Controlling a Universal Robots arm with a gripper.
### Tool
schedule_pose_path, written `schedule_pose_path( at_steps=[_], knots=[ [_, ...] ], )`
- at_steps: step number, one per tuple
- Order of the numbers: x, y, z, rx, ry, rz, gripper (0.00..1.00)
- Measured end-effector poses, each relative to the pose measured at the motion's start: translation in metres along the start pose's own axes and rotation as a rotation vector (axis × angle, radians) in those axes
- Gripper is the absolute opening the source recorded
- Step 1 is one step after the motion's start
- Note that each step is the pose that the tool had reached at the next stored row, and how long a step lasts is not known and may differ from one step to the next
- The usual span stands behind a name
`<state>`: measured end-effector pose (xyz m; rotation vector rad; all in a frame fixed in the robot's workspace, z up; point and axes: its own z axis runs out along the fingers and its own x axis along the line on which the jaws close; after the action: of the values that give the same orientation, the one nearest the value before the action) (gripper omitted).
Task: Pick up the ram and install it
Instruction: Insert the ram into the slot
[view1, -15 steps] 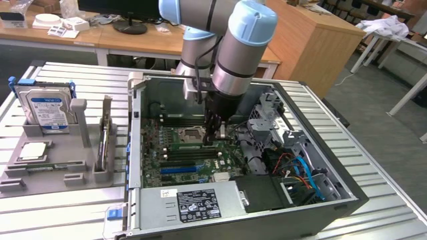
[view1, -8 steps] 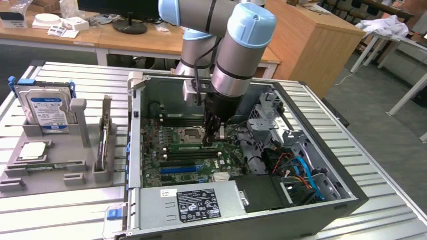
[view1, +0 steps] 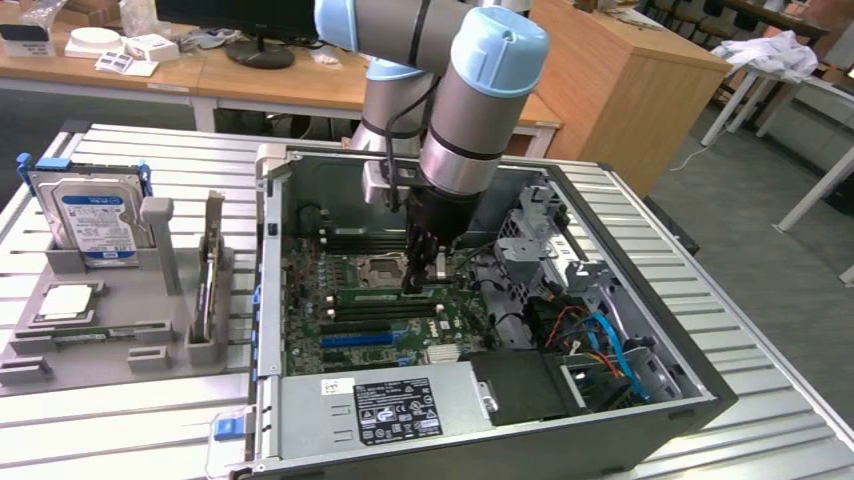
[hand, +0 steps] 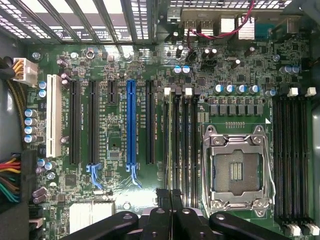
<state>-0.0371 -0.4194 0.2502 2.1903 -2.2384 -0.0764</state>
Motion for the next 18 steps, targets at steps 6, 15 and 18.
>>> schedule_pose_path(
  at_steps=[6,15,18],
  knots=[
    [-0.0002,0.0000,0.0004,0.0001,-0.0001,-0.002,0.11],
    [-0.0025,0.0001,0.0009,0.0000,0.0001,-0.002,0.11],
    [-0.0025,-0.0001,0.0031,0.0001,-0.0001,-0.002,0.11]
  ],
)
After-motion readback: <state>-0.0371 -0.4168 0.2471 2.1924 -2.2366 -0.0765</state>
